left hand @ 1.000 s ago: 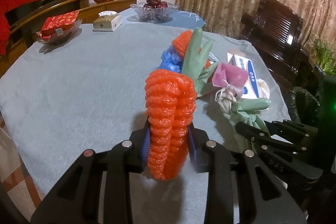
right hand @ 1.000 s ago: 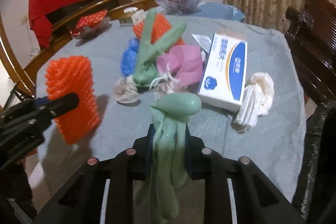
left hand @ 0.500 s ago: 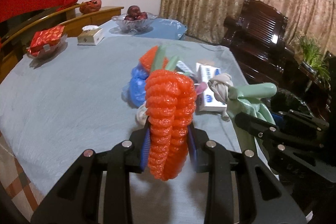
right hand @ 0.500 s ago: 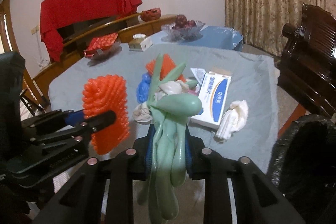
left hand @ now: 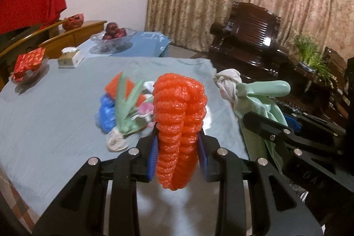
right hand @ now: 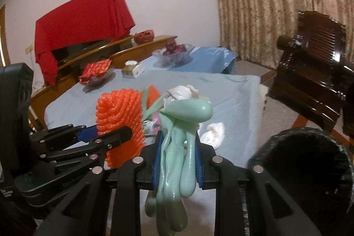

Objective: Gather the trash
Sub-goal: 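Grasp the green rubber gloves with the right gripper while the left holds the orange net, then carry the orange net and green gloves over the bin and release both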

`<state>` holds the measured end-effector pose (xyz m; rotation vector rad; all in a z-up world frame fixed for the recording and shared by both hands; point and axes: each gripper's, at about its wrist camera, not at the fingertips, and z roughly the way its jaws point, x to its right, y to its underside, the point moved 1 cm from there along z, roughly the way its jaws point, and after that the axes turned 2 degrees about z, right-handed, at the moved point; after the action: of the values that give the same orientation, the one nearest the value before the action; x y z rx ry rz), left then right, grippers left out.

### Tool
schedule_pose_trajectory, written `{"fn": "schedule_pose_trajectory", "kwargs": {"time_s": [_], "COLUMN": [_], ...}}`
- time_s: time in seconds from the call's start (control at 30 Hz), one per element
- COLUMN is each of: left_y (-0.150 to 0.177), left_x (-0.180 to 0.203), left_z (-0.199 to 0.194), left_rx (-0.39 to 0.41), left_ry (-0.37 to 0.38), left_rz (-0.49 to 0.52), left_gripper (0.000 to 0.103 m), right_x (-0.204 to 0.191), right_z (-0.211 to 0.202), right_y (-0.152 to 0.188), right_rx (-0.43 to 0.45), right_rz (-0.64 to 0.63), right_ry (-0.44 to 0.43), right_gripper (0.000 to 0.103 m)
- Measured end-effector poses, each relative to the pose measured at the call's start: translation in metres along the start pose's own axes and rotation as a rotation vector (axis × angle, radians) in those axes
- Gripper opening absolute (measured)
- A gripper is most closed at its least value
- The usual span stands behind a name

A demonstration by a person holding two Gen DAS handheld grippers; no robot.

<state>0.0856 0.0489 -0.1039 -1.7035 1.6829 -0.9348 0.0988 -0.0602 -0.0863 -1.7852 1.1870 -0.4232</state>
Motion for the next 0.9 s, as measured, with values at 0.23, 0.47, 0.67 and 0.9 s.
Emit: {"fn": "schedule_pose_trajectory", "kwargs": {"time_s": [0.23,0.47,0.67,0.9], "left_y": [-0.014,-0.020,-0.019,-0.020], "left_x": [0.039,0.085,0.121,0.171], "left_z": [0.006,0.020,0.036,0.059], "left_rx": [0.027,0.020,0.009,-0.011], "left_ry": [0.069,0.155,0.223,0.305], "left_rz": [0.050,0.108,0.151,0.201], "left_gripper": [0.030,0.030,0.030,0.030], "right_x": [0.044,0.097,0.137,0.173], "right_z": [-0.031,-0.063,-0.086,-0.095], "right_y": [-0.006,0.004,0.018,0.030], "right_rx": [0.054,0.079,0.081,0.069], "right_rz": [0.052,0.121,0.169,0.216], "right_ry": [0.096,0.222,0.319,0.393], "right_gripper": [0.025,0.025,0.025,0.025]}}
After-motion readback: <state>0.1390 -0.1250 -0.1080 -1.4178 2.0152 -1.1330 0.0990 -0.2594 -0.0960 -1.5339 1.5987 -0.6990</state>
